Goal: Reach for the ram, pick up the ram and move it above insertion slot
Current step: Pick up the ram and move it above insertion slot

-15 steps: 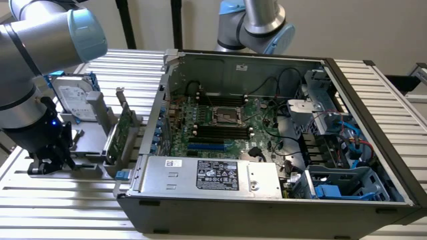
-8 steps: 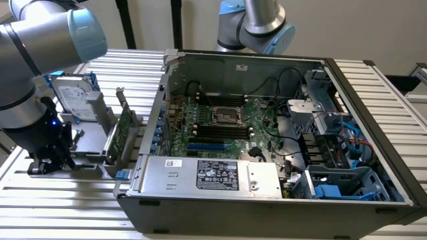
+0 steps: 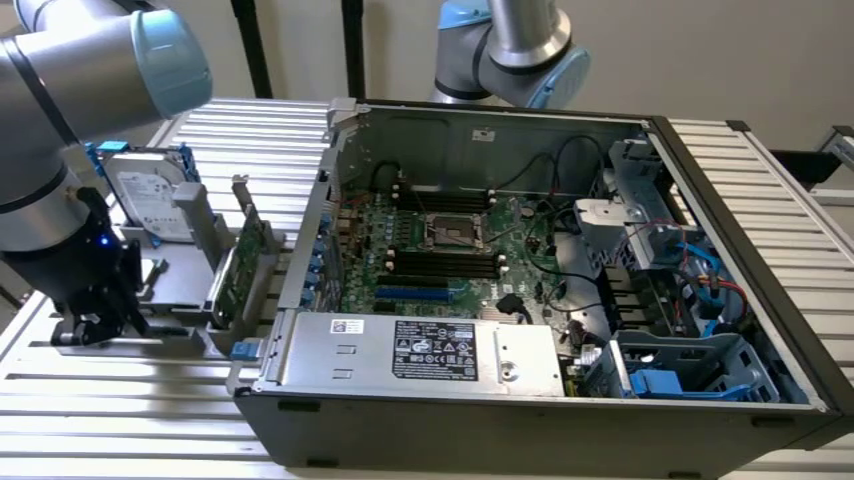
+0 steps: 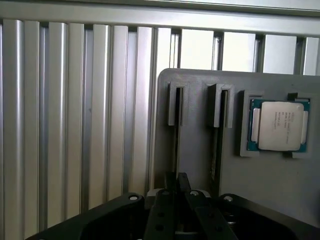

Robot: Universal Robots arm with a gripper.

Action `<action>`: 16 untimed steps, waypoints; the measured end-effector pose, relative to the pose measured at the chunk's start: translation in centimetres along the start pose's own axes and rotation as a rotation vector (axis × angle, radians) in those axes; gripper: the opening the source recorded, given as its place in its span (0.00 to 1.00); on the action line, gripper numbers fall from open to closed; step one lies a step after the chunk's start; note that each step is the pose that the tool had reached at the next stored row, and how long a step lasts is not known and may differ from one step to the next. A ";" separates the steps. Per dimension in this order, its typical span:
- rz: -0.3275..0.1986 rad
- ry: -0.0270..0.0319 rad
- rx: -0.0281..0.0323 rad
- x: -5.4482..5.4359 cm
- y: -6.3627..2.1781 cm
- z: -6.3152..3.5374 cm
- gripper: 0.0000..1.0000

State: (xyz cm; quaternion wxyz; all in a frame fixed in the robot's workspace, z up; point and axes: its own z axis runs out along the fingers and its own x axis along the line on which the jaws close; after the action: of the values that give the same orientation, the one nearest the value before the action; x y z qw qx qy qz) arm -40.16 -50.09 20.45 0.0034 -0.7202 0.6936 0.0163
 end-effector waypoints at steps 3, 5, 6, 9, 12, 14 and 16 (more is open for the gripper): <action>0.000 -0.0001 0.0001 0.0 0.01 -0.71 0.13; 0.000 0.0000 -0.0001 0.0 0.02 -1.51 0.13; 0.000 -0.0001 0.0000 -0.1 0.03 -1.96 0.13; 0.000 0.0000 0.0000 -0.1 0.06 -3.35 0.13; 0.000 0.0000 0.0000 -0.1 0.08 -4.69 0.13; 0.000 0.0000 0.0000 -0.2 0.06 -5.60 0.13; 0.000 -0.0001 0.0001 -0.2 -0.01 -6.49 0.13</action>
State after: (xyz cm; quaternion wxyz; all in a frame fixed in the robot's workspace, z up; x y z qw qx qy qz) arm -40.03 -50.09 26.94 0.0034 -0.7203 0.6935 0.0163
